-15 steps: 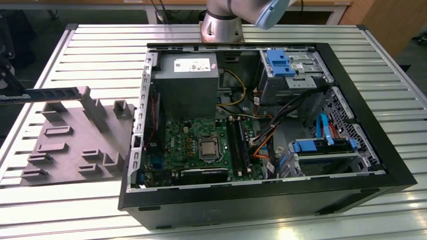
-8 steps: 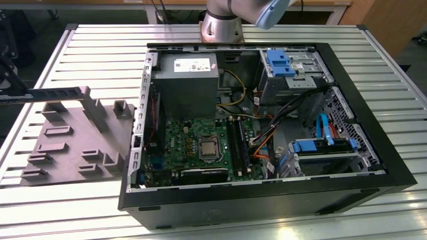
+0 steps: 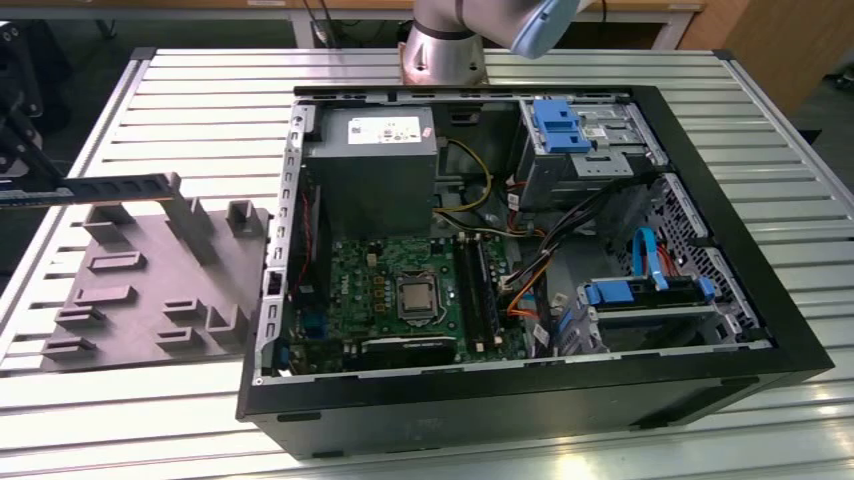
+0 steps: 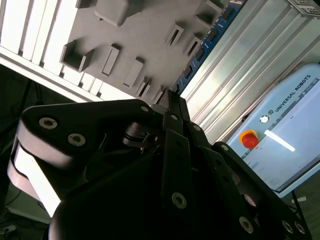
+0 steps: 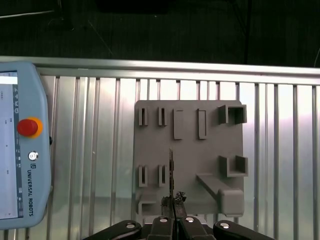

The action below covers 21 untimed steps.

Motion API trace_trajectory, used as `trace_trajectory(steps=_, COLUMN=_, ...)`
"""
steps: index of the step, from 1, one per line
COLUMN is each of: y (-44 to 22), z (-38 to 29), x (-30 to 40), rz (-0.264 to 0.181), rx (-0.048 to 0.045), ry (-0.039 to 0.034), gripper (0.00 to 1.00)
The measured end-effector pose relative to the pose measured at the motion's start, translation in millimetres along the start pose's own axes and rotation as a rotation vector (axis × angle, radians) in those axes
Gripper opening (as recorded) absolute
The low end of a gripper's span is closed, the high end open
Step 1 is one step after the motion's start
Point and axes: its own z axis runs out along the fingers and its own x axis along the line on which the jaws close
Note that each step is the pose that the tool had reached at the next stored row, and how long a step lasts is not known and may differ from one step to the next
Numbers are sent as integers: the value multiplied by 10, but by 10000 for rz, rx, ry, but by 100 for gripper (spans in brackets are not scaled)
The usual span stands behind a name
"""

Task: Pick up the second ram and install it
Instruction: 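Pick up the second ram and move it above second insertion slot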

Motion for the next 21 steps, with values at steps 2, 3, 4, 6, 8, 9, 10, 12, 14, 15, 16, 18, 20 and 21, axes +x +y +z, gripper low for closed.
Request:
trace_trajectory(steps=2, y=-10, z=-1, x=0, rz=0, rx=0, ry=1, gripper=12)
trace_trajectory(steps=3, y=-15, z=0, x=0, rz=0, rx=0, ry=0, gripper=12)
trace_trajectory(steps=4, y=-20, z=-1, x=0, rz=0, rx=0, ry=0, gripper=12)
trace_trajectory(steps=6, y=-30, z=-2, x=1, rz=0, rx=-1, ry=1, gripper=12)
trace_trajectory(steps=8, y=-42, z=-2, x=1, rz=0, rx=-1, ry=1, gripper=12)
trace_trajectory(steps=9, y=-47, z=-3, x=1, rz=0, rx=-1, ry=1, gripper=12)
trace_trajectory(steps=10, y=-53, z=-3, x=1, rz=0, rx=-1, ry=1, gripper=12)
trace_trajectory(steps=12, y=-65, z=-3, x=1, rz=0, rx=-1, ry=1, gripper=12)
trace_trajectory(steps=14, y=-76, z=-4, x=1, rz=0, rx=0, ry=0, gripper=12)
trace_trajectory(steps=15, y=-83, z=-4, x=1, rz=0, rx=0, ry=1, gripper=12)
trace_trajectory(steps=16, y=-89, z=-4, x=1, rz=0, rx=0, ry=0, gripper=12)
trace_trajectory(steps=18, y=-102, z=-5, x=2, rz=0, rx=-1, ry=1, gripper=12)
trace_trajectory(steps=20, y=-115, z=-5, x=2, rz=0, rx=-1, ry=0, gripper=12)
trace_trajectory(steps=21, y=-120, z=-6, x=2, rz=0, rx=0, ry=1, gripper=12)
